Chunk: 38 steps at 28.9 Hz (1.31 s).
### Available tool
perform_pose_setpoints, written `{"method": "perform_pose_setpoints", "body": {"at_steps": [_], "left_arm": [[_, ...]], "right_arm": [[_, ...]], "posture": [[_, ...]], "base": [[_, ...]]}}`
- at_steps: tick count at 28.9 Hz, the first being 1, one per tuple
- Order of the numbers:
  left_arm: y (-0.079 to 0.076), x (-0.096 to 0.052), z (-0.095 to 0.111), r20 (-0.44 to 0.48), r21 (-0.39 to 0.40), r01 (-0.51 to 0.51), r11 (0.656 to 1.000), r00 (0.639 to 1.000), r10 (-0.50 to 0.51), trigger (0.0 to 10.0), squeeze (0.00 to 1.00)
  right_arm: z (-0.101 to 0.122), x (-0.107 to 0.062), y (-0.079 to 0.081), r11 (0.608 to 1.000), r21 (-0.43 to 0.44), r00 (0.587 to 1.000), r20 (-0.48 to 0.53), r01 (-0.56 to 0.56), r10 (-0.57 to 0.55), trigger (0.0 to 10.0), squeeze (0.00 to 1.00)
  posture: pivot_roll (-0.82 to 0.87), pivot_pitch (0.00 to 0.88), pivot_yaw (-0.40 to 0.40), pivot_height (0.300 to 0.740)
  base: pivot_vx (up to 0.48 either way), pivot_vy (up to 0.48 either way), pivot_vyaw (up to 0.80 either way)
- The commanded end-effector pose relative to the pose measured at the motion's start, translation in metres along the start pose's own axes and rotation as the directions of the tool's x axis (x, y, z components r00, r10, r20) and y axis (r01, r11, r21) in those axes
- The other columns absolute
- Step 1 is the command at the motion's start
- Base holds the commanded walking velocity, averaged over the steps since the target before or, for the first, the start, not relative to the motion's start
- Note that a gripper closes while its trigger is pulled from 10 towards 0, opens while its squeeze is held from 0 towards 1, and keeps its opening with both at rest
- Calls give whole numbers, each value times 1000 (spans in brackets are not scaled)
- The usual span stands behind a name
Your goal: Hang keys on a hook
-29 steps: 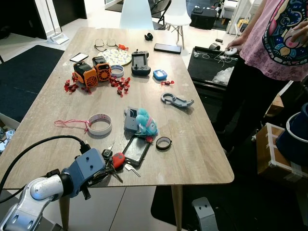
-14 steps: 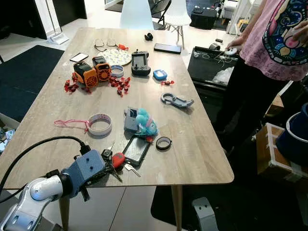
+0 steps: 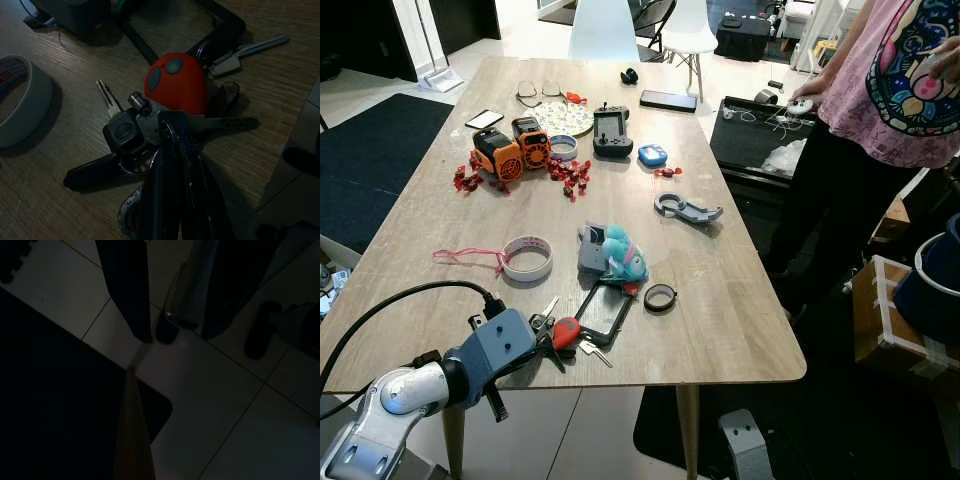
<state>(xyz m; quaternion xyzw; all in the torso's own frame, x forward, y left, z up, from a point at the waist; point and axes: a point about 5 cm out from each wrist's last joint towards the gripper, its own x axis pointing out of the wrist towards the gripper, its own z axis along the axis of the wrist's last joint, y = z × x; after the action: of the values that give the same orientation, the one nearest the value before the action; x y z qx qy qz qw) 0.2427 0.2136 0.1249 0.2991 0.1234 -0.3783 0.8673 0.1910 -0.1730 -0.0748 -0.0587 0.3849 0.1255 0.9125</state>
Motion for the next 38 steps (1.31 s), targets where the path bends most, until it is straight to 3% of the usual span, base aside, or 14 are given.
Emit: {"method": "perform_pose_setpoints", "body": {"at_steps": [1,5,7,8,9,13,18,23,35,38], "left_arm": [[10,-6,9,9,59,-9,998,1000,8,0,0],[16,-6,21,53,93,-25,995,998,20,0,0],[30,-8,48,150,150,-78,986,987,56,0,0],[30,-8,48,150,150,-78,986,987,56,0,0],[38,-9,63,223,155,-130,979,970,93,0,0],[45,-11,77,287,151,-173,973,950,124,0,0],[58,-15,96,414,66,-257,964,886,208,0,0],[60,-17,98,437,22,-267,963,869,231,0,0],[61,-19,96,470,-66,-241,968,849,243,0,0],[44,-26,91,539,-153,6,988,838,78,0,0]], "right_arm": [[-3,-1,-1,1000,4,1000,-13,4,-4,10000,0],[-3,-1,-1,1000,3,1000,-12,5,-5,10000,0],[-2,-1,-1,1000,3,1000,-10,5,-5,10000,0],[-2,-1,-1,1000,3,1000,-10,5,-5,10000,0],[-2,0,0,1000,3,1000,-9,4,-4,10000,0],[-1,0,0,1000,3,1000,-8,4,-4,10000,0],[-2,0,0,1000,5,1000,-8,3,-3,10000,0],[-2,0,1,1000,5,1000,-9,3,-3,10000,0],[-2,0,0,1000,3,1000,-8,5,-5,10000,0],[-2,0,0,1000,2,1000,-8,4,-4,10000,0]], "posture": [[85,90,-59,740],[86,88,-59,740],[87,86,-59,740],[87,86,-59,740],[87,87,-58,740],[88,86,-57,740],[87,85,-55,740],[87,84,-55,740],[87,70,-55,740],[90,63,-51,740]], "base": [[0,0,0],[0,0,0],[0,0,0],[0,0,0],[0,0,0],[0,0,0],[0,0,0],[0,0,0],[0,0,0],[0,0,0]]}}
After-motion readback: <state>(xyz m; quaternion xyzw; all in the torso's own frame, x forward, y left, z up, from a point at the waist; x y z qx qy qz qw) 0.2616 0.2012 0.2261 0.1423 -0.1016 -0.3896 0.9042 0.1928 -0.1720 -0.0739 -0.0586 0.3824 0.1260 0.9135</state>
